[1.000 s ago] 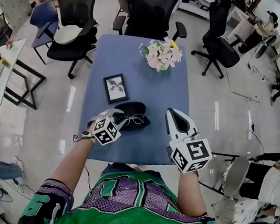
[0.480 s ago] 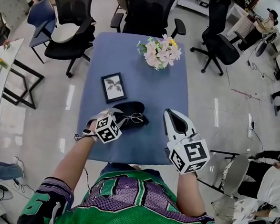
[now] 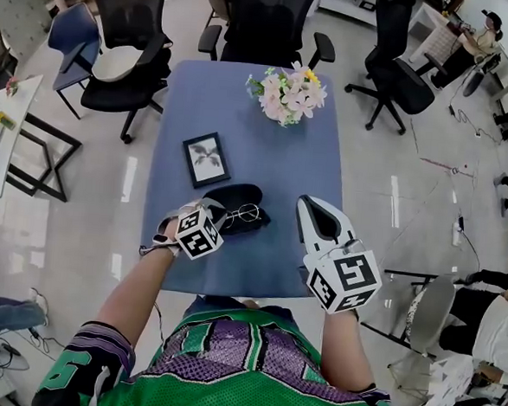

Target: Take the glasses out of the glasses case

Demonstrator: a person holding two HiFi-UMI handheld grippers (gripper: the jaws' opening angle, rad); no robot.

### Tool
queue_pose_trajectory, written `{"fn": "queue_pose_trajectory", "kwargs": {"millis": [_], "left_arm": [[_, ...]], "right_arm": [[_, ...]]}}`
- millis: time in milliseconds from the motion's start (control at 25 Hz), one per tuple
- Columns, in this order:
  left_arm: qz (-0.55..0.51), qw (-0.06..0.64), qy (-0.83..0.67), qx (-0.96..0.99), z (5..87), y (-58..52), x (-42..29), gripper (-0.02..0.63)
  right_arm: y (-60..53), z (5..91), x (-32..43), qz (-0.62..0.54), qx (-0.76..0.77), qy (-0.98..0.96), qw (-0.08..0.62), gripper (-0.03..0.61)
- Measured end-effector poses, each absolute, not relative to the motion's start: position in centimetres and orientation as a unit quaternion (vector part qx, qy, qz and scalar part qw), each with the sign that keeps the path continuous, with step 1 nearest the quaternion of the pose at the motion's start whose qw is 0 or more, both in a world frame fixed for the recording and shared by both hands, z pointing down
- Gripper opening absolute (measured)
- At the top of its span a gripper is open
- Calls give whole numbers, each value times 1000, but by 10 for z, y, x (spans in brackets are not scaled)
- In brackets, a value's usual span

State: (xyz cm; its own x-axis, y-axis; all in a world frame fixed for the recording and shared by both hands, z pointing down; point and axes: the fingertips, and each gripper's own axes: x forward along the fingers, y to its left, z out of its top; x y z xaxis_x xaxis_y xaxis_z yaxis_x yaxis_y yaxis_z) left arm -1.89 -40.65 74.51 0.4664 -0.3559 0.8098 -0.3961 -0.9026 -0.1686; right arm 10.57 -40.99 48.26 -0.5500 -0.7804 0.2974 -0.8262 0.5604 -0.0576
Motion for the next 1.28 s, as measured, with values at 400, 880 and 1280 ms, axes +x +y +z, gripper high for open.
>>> {"fn": "queue_pose_trajectory", "kwargs": {"millis": [400,880,1280], "left_arm": [[447,17,-237,862,723,-402,-22,17],[395,2,-287,873,673,-403,-22,17],[343,-21,-345,873,633,-402,-23,17]], "right_arm": [[-402,474,102,95,458,-877,109,3],[-386,452,105,87,469,-875,85,3],[-370,432,119,76,493,-863,77,3]]}}
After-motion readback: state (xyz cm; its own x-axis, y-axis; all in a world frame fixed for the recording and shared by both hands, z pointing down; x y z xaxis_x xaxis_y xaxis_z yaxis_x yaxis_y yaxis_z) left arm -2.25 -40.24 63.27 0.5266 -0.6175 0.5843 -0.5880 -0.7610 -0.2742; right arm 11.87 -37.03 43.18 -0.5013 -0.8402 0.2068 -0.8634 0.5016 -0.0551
